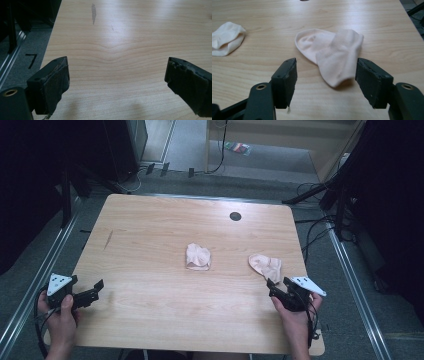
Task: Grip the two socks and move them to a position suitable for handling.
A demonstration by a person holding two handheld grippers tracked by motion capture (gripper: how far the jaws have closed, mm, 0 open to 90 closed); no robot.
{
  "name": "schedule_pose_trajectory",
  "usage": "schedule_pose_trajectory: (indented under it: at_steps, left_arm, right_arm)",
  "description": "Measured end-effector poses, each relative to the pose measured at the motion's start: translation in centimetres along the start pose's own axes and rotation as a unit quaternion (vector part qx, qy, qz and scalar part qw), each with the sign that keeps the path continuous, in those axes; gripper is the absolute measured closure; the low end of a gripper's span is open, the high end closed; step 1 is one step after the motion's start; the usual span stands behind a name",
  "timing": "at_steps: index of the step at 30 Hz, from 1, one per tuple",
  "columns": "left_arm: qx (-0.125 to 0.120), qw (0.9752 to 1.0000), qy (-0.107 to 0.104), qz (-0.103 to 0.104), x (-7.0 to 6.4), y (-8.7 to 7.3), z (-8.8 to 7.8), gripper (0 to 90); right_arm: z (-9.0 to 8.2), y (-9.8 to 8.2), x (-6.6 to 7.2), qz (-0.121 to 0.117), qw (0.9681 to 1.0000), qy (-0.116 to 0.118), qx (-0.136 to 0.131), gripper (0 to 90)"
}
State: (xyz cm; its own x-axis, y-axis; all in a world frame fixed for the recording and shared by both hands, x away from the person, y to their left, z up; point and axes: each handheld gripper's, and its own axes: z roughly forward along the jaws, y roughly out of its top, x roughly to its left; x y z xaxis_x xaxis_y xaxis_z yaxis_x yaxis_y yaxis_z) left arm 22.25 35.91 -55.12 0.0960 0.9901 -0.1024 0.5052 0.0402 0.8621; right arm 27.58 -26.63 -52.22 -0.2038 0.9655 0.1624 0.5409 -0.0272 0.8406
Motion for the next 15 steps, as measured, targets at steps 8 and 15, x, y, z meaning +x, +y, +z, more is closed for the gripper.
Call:
schedule_pose_trajectory:
  at_steps: [8, 15]
  left_arm:
    - [-0.003, 1.0, 0.005, 0.007, -0.2, 0.0, -0.1, 6.4]
    - [-0.001, 1.0, 0.003, 0.004, -0.1, 0.0, 0.0, 6.4]
  right_arm:
    - [2.9, 2.1, 0.9, 0.011, 0.9997, -0.011, 0.019, 41.2]
    - [5.6, 3.1, 1.0, 0.002, 0.9991, -0.023, 0.035, 37.6]
